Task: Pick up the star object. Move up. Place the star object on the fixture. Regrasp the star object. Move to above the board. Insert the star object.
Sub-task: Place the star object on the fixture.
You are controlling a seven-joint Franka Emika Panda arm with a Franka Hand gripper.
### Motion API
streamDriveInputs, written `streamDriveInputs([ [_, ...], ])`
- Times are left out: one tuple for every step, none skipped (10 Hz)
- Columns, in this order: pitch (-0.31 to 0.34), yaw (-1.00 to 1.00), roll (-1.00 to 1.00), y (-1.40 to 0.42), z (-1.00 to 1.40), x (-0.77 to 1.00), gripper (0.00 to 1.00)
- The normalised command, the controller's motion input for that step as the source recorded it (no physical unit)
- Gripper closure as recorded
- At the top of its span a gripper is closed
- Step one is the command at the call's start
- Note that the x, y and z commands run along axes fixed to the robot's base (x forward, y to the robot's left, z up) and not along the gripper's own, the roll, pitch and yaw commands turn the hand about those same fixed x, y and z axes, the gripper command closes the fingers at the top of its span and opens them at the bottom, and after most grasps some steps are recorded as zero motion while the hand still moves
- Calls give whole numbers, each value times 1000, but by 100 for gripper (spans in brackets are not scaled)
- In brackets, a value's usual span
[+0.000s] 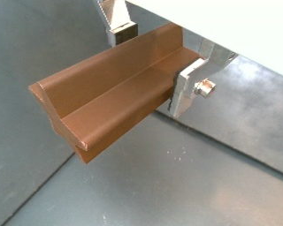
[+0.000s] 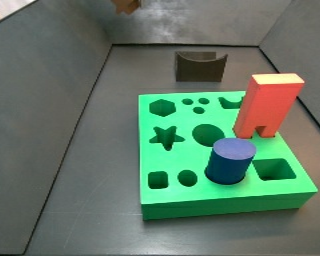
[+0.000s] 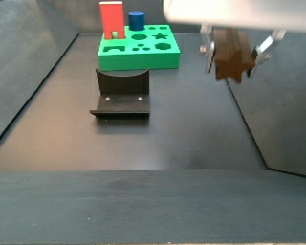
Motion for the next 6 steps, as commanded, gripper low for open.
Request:
streamDriveInputs([
  [91,26,100,0,456,-6,100],
  [100,29,88,0,265,0,100],
  [-224,630,-114,-725,126,1000,100],
  [-205,571,-108,-715,76,1000,100],
  [-186,465,-110,-682,72,1000,100],
  [-124,269,-123,-592,66,1000,100],
])
